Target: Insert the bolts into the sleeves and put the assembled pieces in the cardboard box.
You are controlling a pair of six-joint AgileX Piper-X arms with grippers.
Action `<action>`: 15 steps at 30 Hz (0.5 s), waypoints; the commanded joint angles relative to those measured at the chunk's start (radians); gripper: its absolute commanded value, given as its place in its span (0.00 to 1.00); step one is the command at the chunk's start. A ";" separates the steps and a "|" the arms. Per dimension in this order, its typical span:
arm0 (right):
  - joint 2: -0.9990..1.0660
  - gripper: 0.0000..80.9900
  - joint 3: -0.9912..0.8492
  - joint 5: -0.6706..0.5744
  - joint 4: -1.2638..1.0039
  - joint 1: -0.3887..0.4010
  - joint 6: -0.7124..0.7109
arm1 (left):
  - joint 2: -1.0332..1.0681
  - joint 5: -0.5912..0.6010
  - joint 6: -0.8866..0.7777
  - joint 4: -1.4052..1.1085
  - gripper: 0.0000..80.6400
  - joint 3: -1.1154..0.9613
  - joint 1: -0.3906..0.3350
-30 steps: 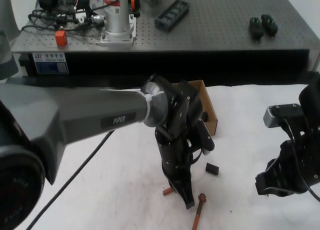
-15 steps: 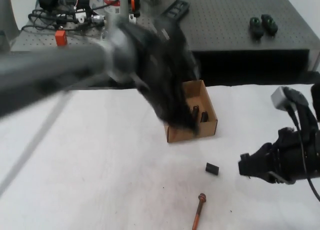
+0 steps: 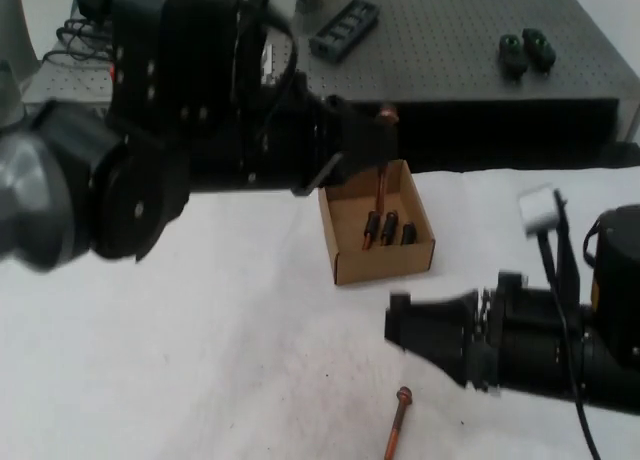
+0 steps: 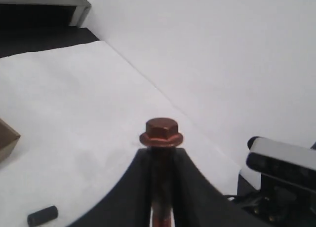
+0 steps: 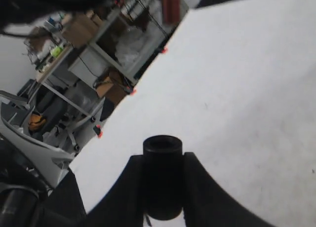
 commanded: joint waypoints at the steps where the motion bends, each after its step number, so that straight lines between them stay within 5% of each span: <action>1: -0.002 0.01 -0.006 0.012 -0.045 0.003 0.007 | -0.015 -0.005 -0.014 -0.030 0.01 -0.007 0.000; 15: 0.121 0.01 -0.103 -0.033 -0.038 0.003 0.007 | -0.015 0.069 -0.012 -0.030 0.01 -0.002 0.000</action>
